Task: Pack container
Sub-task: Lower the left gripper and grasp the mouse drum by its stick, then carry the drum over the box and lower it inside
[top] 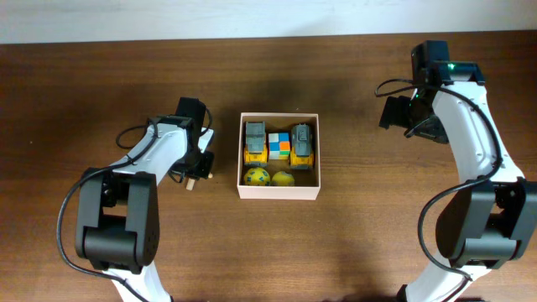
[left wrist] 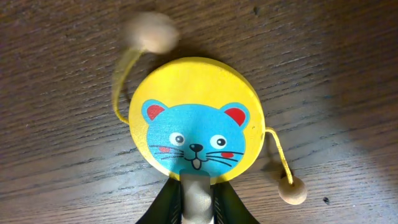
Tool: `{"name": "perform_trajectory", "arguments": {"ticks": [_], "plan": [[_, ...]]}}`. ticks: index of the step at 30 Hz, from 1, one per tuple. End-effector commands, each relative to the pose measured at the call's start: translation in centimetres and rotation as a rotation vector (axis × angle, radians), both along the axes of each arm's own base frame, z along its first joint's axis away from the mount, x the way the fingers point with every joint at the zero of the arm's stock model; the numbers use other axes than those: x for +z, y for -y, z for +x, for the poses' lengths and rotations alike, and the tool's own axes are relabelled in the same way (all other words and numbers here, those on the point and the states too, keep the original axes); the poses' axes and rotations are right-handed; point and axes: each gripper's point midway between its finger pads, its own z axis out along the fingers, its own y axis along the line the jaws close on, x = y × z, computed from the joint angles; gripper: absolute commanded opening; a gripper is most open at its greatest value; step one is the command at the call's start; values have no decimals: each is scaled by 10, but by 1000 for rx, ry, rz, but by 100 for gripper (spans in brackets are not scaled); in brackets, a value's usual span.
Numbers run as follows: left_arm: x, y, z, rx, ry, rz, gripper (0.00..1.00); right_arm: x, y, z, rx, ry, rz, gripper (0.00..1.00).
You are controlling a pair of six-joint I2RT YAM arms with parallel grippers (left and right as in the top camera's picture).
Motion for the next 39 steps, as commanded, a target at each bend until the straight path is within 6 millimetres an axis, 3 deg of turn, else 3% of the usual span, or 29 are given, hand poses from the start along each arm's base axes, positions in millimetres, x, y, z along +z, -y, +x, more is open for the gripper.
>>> {"name": "perform_trajectory", "arguments": {"ticks": [1,13,26,31,39], "plan": [[-9,-3,-9,34,-31,2,13,-2,3,-1,-13,-4,-7,99],[0,3,-2,44,-24,-29,11,-2,3,-1,-13,-4,-7,99],[75,17,29,22,10,-46,9,-2,3,-1,-13,-4,-7,99],[113,41,35,-82,37,-53,10,-2,3,-1,-13,-4,-7,99],[166,115,22,-349,88,-65,10,-2,3,-1,-13,-4,-7,99]]}}
